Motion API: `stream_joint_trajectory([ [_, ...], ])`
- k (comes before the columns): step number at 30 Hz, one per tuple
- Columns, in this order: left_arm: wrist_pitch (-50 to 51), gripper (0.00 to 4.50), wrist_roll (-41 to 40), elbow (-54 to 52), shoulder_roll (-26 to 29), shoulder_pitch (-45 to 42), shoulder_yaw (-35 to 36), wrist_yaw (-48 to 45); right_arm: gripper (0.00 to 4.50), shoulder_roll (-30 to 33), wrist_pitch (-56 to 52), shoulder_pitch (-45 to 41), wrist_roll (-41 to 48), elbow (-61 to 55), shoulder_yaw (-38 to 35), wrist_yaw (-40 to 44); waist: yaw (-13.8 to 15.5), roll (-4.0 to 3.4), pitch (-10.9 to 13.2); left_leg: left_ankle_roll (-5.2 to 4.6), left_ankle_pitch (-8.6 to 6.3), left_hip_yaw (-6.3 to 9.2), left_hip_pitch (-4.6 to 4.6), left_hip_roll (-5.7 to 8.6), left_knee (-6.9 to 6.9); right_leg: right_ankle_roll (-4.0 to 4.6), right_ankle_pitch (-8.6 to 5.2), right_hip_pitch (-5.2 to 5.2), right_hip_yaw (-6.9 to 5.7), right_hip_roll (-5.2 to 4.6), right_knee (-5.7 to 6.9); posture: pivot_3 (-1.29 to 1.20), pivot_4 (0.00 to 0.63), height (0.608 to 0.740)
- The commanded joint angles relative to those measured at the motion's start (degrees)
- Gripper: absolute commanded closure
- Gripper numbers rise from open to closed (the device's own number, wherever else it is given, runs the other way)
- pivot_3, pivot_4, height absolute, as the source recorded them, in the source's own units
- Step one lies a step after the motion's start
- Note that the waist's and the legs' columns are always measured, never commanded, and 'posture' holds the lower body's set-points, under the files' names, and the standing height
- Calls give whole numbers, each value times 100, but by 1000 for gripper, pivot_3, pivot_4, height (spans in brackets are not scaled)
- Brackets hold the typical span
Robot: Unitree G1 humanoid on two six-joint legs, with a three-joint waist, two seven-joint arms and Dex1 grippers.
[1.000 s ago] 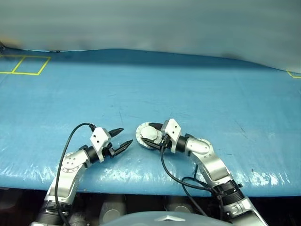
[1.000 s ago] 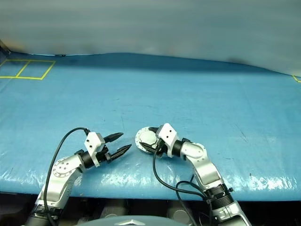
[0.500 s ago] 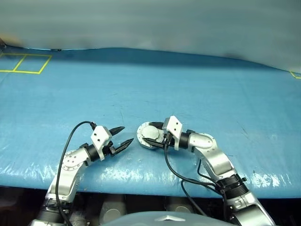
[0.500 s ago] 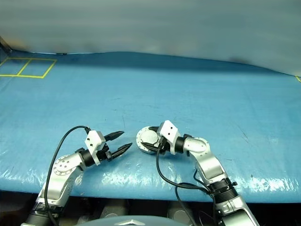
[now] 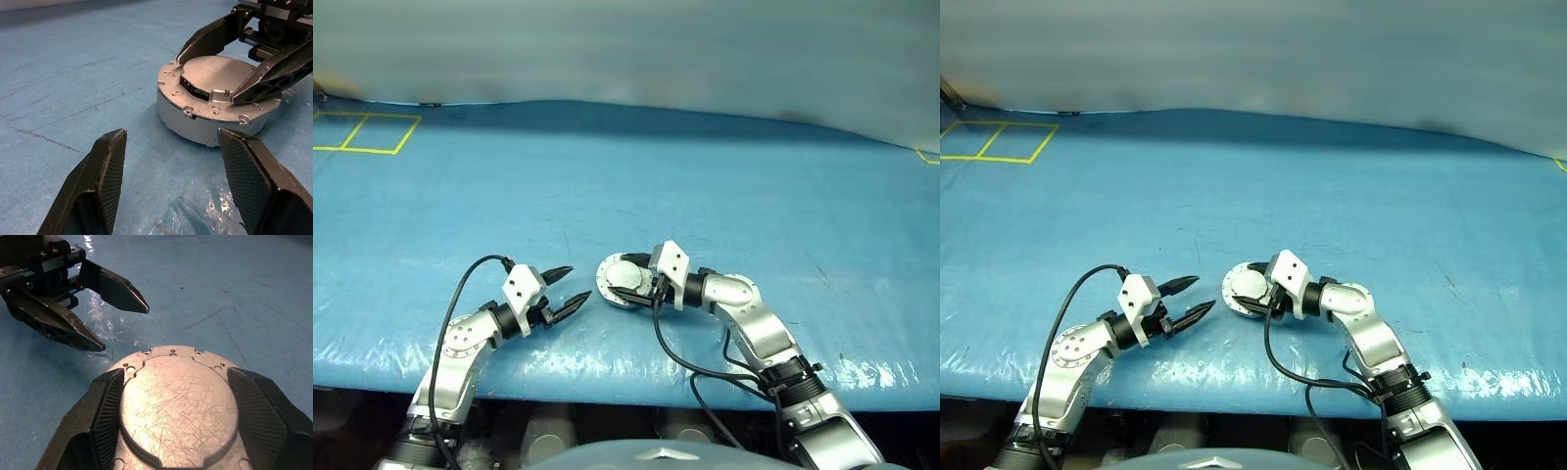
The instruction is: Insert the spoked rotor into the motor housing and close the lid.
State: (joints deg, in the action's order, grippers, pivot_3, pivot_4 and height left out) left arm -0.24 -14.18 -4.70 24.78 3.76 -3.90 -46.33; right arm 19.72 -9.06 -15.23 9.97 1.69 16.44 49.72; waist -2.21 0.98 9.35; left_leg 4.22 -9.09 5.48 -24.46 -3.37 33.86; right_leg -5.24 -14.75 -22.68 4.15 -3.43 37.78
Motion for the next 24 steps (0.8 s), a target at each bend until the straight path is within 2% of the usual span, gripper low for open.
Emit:
stream_joint_trajectory([
  [1, -24, 1344, -61, -24, -40, -37, -19, -18, 1473, 80, -101, -122, 214, -288, -219, 95, 4, 0, 0, 0, 0, 0, -2, 0, 0, 0, 0, -1, 0, 0, 0, 0, 150, 740],
  [11, -42, 1344, -43, -8, -63, -38, -41, 3, 1473, 255, -61, -212, 8, -181, -73, 175, 7, -3, 3, 0, 0, 0, -6, 0, -1, 0, 0, -5, 0, 0, -1, 0, 150, 740],
  [20, -49, 1344, -34, -34, -62, 36, -17, 42, 1473, -178, -327, -182, 277, -197, -293, -139, -15, -4, 3, 0, 0, 0, -5, -1, 0, -1, 1, -6, 0, 2, 2, 0, 150, 740],
  [24, -49, 1344, -33, -37, -67, 43, -25, 51, 1473, -172, -338, -140, 162, -217, -208, -170, 0, -4, 3, 0, 0, 0, -9, -1, 0, -1, 1, -6, 0, 3, 0, 0, 150, 740],
])
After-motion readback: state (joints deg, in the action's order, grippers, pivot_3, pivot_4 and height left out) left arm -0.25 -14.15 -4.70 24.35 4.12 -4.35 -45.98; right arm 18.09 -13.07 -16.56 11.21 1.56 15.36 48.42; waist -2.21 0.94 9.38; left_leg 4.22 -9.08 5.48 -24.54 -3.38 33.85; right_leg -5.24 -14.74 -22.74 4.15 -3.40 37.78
